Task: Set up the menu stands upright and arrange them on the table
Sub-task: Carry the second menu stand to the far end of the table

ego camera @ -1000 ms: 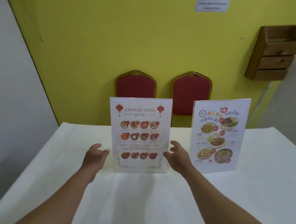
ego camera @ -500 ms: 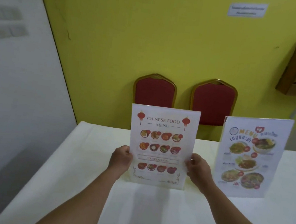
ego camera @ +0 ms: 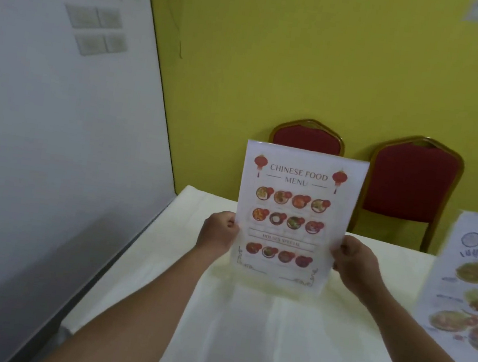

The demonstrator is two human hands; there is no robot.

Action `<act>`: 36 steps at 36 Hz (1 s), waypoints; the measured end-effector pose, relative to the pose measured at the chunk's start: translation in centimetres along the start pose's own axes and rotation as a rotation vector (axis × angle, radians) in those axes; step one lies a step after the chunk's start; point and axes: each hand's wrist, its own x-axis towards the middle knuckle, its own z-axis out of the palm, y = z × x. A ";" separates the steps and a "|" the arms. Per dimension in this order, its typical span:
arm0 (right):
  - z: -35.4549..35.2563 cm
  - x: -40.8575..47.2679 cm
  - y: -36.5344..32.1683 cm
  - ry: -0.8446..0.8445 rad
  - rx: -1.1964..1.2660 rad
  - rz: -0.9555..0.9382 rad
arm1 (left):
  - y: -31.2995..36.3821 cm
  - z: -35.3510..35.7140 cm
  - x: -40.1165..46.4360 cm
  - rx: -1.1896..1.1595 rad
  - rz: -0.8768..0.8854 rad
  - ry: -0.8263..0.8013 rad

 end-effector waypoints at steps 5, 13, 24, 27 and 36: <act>3.8 3.4 -2.5 -0.030 0.079 -0.002 | -2.4 -3.3 4.0 0.050 0.011 0.032; 11.0 9.7 -7.0 -0.042 0.154 0.010 | -5.7 -8.2 11.8 -0.007 -0.059 0.063; 17.6 16.0 -10.6 -0.045 0.149 0.030 | -8.5 -10.7 20.7 -0.018 -0.066 0.087; 18.7 17.5 -11.0 -0.041 0.150 0.044 | -9.1 -11.0 22.6 -0.018 -0.062 0.088; 20.3 20.0 -10.8 -0.044 0.169 0.072 | -10.6 -10.7 25.1 -0.028 -0.058 0.049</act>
